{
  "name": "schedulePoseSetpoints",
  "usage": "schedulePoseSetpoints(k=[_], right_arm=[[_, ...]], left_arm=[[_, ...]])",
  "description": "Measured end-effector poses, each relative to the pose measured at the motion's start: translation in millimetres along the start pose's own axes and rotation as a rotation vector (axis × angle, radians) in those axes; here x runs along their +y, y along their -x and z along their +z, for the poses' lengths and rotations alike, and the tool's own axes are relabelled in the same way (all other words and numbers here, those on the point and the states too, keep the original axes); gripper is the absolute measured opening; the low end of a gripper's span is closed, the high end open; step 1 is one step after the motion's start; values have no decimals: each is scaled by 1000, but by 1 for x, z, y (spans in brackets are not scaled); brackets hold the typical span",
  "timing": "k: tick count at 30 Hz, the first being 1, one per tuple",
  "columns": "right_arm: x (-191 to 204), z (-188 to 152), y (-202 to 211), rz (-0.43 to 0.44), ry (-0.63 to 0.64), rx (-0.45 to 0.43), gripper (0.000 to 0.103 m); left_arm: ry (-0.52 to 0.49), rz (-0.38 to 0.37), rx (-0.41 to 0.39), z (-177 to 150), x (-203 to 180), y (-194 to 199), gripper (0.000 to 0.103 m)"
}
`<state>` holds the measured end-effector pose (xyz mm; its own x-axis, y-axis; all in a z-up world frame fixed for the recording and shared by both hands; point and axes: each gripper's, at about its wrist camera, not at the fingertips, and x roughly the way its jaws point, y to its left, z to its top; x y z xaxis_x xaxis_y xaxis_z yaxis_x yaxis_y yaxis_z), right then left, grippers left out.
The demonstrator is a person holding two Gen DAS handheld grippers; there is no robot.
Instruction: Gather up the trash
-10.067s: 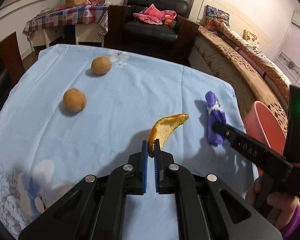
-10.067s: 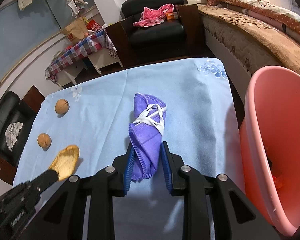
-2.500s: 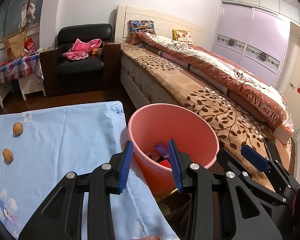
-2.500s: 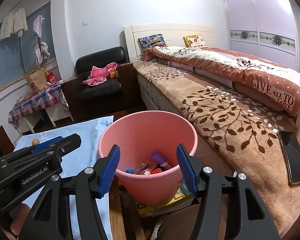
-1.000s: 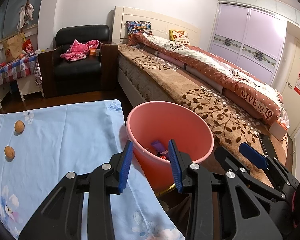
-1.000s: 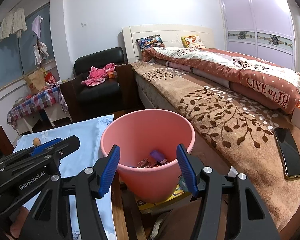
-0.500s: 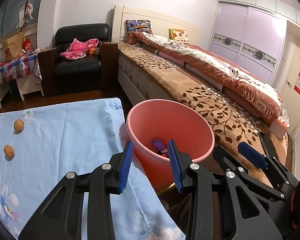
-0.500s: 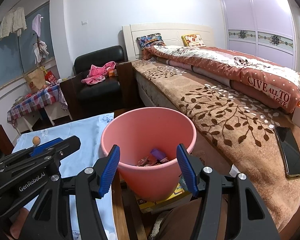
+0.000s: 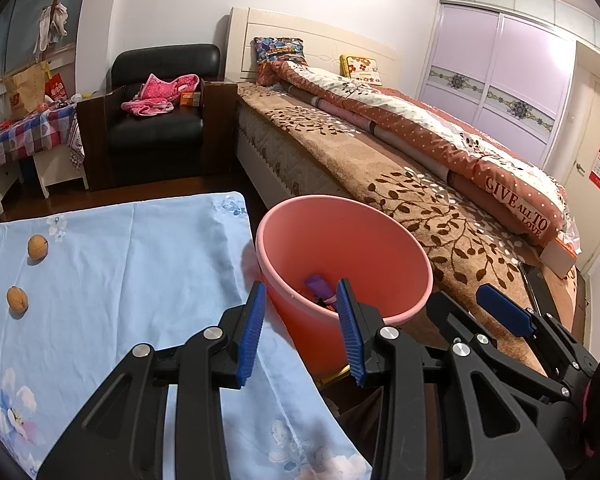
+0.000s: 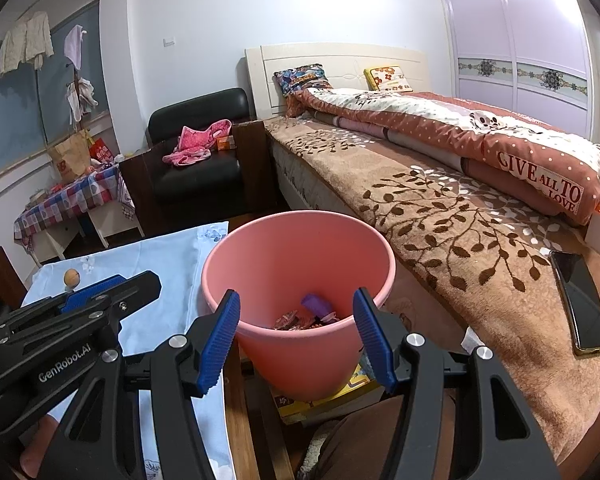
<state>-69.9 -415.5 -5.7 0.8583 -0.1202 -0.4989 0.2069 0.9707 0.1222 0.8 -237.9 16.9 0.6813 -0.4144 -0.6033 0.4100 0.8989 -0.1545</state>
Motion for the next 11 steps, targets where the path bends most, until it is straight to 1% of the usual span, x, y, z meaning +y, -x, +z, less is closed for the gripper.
schedulePoseSetpoints(k=[6,11], right_arm=[[2,-5,-3,1,6,5,58],[3,-3,-7,13,15,17,58]], left_arm=[[5,11,11,0,3,-1,37],[22,24,19,2,10,-3,37]])
